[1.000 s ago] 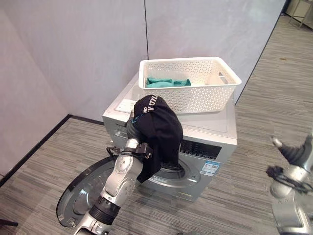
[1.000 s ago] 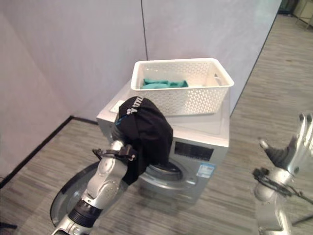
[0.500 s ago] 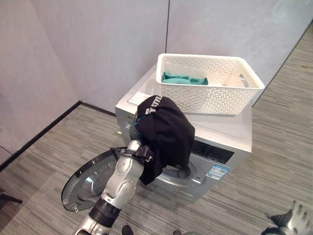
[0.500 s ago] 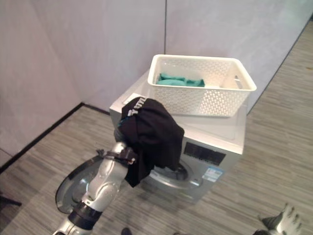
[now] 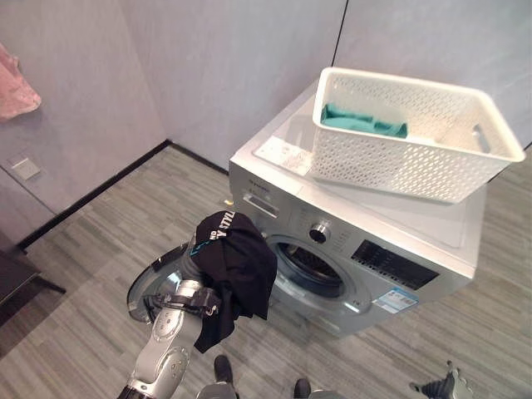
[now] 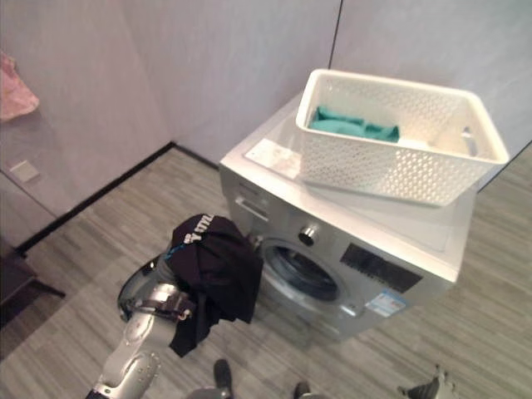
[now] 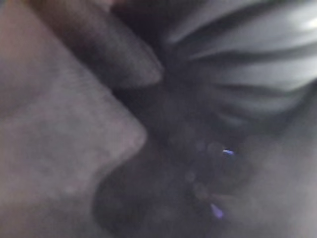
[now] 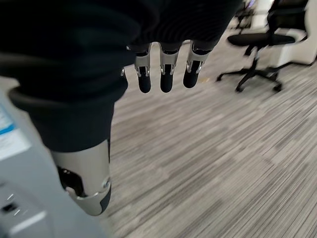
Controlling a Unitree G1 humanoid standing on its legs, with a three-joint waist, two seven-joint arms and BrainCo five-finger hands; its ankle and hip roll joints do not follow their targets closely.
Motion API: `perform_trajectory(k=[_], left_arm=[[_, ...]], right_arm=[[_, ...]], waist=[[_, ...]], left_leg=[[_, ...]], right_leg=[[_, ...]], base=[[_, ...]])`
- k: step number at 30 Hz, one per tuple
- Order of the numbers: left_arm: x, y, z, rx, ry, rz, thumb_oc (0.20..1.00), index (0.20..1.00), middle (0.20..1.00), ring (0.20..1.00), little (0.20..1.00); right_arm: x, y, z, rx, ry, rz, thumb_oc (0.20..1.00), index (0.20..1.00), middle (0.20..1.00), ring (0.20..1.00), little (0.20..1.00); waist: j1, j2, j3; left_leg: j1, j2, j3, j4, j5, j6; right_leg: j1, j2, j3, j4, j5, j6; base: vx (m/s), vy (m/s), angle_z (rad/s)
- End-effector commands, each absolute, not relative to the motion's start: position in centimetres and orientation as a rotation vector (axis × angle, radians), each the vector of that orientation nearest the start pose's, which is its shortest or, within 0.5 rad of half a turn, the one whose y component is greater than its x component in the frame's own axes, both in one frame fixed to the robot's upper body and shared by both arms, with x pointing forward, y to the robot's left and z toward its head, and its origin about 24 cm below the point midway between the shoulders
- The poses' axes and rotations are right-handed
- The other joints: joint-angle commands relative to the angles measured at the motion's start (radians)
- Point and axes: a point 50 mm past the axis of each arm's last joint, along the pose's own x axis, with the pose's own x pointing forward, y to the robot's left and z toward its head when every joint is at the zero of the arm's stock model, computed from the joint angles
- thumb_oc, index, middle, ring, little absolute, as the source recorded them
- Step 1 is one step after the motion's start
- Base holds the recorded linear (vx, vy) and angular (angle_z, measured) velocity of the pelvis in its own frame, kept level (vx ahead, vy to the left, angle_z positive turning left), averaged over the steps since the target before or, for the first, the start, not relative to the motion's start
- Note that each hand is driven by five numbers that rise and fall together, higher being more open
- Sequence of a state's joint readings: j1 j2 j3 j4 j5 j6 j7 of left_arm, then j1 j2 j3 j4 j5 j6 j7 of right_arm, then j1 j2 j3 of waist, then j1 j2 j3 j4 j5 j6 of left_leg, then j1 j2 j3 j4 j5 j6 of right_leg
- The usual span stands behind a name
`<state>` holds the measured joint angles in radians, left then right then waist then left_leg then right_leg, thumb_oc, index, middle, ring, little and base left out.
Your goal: Grab the laundry basket,head to the washer,open it,put in the laundry and shut it.
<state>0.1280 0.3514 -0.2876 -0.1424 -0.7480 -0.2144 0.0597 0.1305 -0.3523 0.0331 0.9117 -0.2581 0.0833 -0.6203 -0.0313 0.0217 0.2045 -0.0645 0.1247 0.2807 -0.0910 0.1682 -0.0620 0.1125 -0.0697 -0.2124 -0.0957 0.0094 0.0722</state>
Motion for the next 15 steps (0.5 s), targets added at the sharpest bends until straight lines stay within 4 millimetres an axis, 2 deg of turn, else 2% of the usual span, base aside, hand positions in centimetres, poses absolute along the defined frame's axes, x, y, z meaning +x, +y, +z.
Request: perform_trajectory(k=[1,4,5,6,7,8,9,12,15], left_arm=[[23.1,14.5,8.7,-0.481,-0.238,-0.265,0.2,0.2,0.2,0.2,0.2],[23.2,13.7,8.0,-0.482,-0.2,-0.29,0.2,0.2,0.2,0.2,0.2],[23.3,13.7,8.0,-0.482,-0.201,-0.29,0.2,0.2,0.2,0.2,0.2],[23.5,13.1,8.0,-0.489,-0.191,-0.309,0.2,0.2,0.2,0.2,0.2],[23.7,12.9,8.0,-0.486,-0.193,-0.314,0.2,0.2,0.2,0.2,0.2],[24.2,12.5,8.2,-0.477,-0.198,-0.318,0.2,0.2,0.2,0.2,0.2],[24.2,12.5,8.2,-0.477,-0.2,-0.318,0.2,0.2,0.2,0.2,0.2],[25.1,11.6,8.5,-0.467,-0.215,-0.319,0.2,0.2,0.2,0.2,0.2],[25.7,11.1,8.6,-0.459,-0.226,-0.307,0.2,0.2,0.2,0.2,0.2]], right_arm=[[11.4,-32.2,-10.1,-0.93,0.879,-0.61,1.0,1.0,1.0,1.0,1.0],[13.2,-31.8,-9.7,-0.886,0.837,-0.639,1.0,1.0,1.0,1.0,1.0],[13.2,-31.8,-9.7,-0.886,0.836,-0.639,1.0,1.0,1.0,1.0,1.0],[15.0,-31.6,-9.1,-0.852,0.782,-0.668,1.0,1.0,1.0,1.0,1.0],[16.0,-31.5,-8.6,-0.839,0.748,-0.682,1.0,1.0,1.0,1.0,1.0],[17.9,-30.9,-7.7,-0.822,0.678,-0.694,1.0,1.0,1.0,1.0,1.0],[17.9,-30.9,-7.7,-0.822,0.677,-0.695,1.0,1.0,1.0,1.0,1.0],[20.4,-30.2,-6.2,-0.811,0.572,-0.709,1.0,1.0,1.0,1.0,1.0],[22.0,-29.8,-5.1,-0.799,0.508,-0.727,1.0,1.0,1.0,1.0,1.0]], waist=[[-0.004,0.008,0.006],[-0.007,0.024,0.048],[-0.007,0.024,0.047],[-0.009,0.025,0.073],[-0.009,0.025,0.084],[-0.006,0.025,0.098],[-0.005,0.026,0.096],[-0.003,0.022,0.12],[0.001,0.014,0.133]], left_leg=[[-0.097,0.042,0.03,0.094,-0.062,-0.023],[-0.152,0.036,0.02,0.11,-0.06,-0.019],[-0.154,0.036,0.02,0.111,-0.06,-0.019],[-0.179,0.029,0.009,0.118,-0.079,-0.026],[-0.198,0.026,0.008,0.123,-0.08,-0.025],[-0.237,0.028,0.012,0.13,-0.076,-0.023],[-0.241,0.029,0.013,0.131,-0.076,-0.023],[-0.287,0.027,0.024,0.13,-0.07,-0.019],[-0.322,0.032,0.033,0.133,-0.064,-0.018]], right_leg=[[0.025,-0.016,-0.031,0.008,-0.146,0.012],[-0.039,-0.021,-0.027,0.036,-0.143,0.003],[-0.042,-0.021,-0.026,0.038,-0.144,0.003],[-0.087,-0.025,-0.009,0.063,-0.157,0.001],[-0.114,-0.026,-0.008,0.076,-0.159,-0.001],[-0.173,-0.026,-0.009,0.106,-0.16,-0.005],[-0.179,-0.026,-0.008,0.11,-0.161,-0.005],[-0.269,-0.028,0.001,0.166,-0.164,-0.008],[-0.331,-0.03,-0.003,0.22,-0.18,-0.014]], base=[[-0.05,0.014,0.09],[-0.11,0.021,0.15],[-0.09,0.012,0.06],[-0.12,0.002,0.0],[-0.22,0.001,-0.09],[-0.17,0.0,-0.14],[-0.17,0.007,-0.14],[-0.13,0.027,-0.09],[-0.09,0.018,-0.2]])
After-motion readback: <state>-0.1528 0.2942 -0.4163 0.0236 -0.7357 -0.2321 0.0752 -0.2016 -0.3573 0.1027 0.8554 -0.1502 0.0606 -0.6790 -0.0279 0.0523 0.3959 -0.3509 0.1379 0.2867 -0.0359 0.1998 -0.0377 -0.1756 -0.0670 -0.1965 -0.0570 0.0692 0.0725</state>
